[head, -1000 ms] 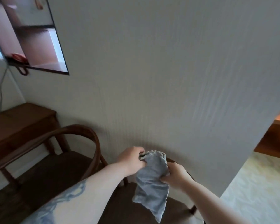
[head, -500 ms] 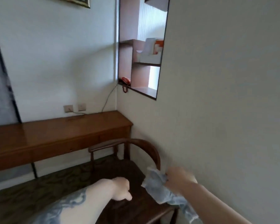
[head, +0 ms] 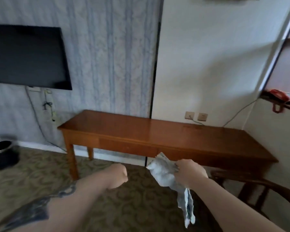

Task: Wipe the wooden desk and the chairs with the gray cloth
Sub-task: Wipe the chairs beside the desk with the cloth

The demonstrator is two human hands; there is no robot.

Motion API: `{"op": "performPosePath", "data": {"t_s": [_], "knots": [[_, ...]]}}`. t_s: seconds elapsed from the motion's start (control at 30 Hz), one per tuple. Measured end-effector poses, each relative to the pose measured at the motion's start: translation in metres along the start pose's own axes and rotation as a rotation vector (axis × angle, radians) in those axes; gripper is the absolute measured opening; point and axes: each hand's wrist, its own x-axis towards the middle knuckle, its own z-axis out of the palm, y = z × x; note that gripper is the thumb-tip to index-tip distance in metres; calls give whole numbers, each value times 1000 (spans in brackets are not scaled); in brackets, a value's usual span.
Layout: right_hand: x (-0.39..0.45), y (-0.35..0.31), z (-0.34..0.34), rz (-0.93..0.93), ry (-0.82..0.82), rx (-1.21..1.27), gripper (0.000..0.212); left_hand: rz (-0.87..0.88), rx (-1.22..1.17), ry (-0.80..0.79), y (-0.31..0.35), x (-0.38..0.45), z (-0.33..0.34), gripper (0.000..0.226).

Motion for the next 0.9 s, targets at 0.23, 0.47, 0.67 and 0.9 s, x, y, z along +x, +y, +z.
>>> {"op": "performPosePath", "data": {"t_s": [0.23,0.47,0.67,0.9], "knots": [[143,-124,4,-139,-12,16,16,-161,-54,130,-121,57,-103,25],[300,-203,3,-376,34,140,21,-236,-44,244,-181,164,-147,28],[439,-254,-12,-513,26,291,42,-256,-100,359,-218,284,-208,19],[573,-329,-48,-756,-46,341,46,-120,-88,444,-234,404,-308,58]]}}
